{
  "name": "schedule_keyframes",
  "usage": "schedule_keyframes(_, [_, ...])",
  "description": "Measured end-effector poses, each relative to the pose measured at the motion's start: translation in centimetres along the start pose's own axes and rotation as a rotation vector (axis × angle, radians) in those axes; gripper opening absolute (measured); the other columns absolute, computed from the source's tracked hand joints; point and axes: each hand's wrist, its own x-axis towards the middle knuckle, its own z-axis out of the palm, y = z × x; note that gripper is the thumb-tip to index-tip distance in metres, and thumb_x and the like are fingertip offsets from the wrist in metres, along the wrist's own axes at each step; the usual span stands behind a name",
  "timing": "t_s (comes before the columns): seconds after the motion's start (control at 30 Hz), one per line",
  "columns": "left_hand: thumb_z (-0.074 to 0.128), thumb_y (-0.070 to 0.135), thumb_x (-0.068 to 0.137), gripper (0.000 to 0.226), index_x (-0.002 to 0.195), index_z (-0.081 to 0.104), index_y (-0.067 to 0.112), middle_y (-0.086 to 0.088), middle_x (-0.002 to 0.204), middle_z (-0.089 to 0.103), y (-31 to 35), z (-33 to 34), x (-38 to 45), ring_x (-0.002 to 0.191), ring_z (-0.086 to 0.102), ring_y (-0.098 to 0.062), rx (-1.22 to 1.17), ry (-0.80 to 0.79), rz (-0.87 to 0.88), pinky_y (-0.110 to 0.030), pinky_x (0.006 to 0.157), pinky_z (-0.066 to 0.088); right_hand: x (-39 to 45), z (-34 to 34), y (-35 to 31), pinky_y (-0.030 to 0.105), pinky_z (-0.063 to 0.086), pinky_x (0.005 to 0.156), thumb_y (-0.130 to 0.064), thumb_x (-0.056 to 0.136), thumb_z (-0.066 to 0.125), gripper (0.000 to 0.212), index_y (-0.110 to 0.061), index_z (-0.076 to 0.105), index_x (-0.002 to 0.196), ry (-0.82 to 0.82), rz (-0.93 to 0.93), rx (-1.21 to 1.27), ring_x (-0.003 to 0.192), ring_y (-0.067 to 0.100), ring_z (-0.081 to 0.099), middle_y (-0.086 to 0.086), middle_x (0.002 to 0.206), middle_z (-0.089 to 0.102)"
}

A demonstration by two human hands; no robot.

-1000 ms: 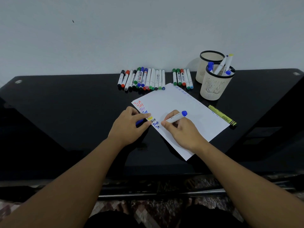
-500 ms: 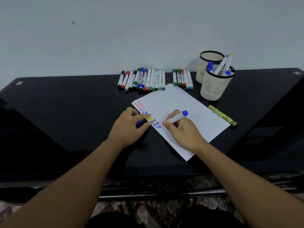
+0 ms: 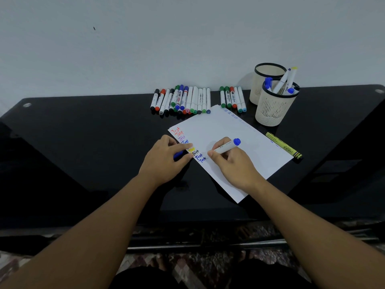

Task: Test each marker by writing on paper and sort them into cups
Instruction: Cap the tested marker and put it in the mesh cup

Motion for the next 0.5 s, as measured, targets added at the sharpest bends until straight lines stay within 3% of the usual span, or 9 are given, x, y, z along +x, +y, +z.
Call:
schedule_keyframes(0.17, [0.055,0.060,0.095,0.042,0.134,0.060,0.047,0.011,0.111,0.043,0.2,-0.2,0.0,0.101,0.046,-0.006,0.009,-0.012,-0.005,-0.022,0.079,0.042,-0.1,0.1,0.0,0.025,0.043,0.068,-0.038,0.103,0.059,0.010,-0.030,0.057,0.098,0.000,-0.027,-0.049,0.072,0.004,0.055,-0.009,0.082,0.061])
schedule_keyframes(0.3, [0.056,0.060,0.095,0.043,0.135,0.061,0.046,0.011,0.111,0.043,0.4,-0.4,-0.1,0.100,0.045,-0.005,-0.006,-0.017,-0.006,-0.024,0.081,0.047,-0.1,-0.1,-0.3,0.042,0.054,0.086,-0.035,0.103,0.060,0.006,-0.031,0.057,0.101,0.063,0.005,0.083,0.087,0.015,0.067,-0.004,0.089,0.067])
schedule_keyframes(0.37, [0.058,0.059,0.094,0.045,0.137,0.059,0.045,0.011,0.110,0.043,0.5,-0.6,-0.2,0.099,0.046,-0.005,-0.035,-0.018,-0.017,-0.025,0.083,0.047,-0.3,-0.4,-0.5,0.042,0.054,0.092,-0.034,0.104,0.060,0.005,-0.033,0.058,0.108,0.093,0.004,0.184,0.089,0.019,0.070,-0.003,0.091,0.068])
schedule_keyframes(0.5, [0.070,0.053,0.089,0.067,0.149,0.041,0.045,0.011,0.113,0.044,0.8,-1.6,-0.5,0.094,0.053,-0.005,-0.212,-0.028,-0.085,-0.019,0.082,0.044,-0.6,-0.6,-0.7,0.044,0.054,0.095,-0.034,0.106,0.057,0.007,-0.036,0.064,0.107,0.076,0.004,0.202,0.082,0.014,0.069,-0.004,0.079,0.068])
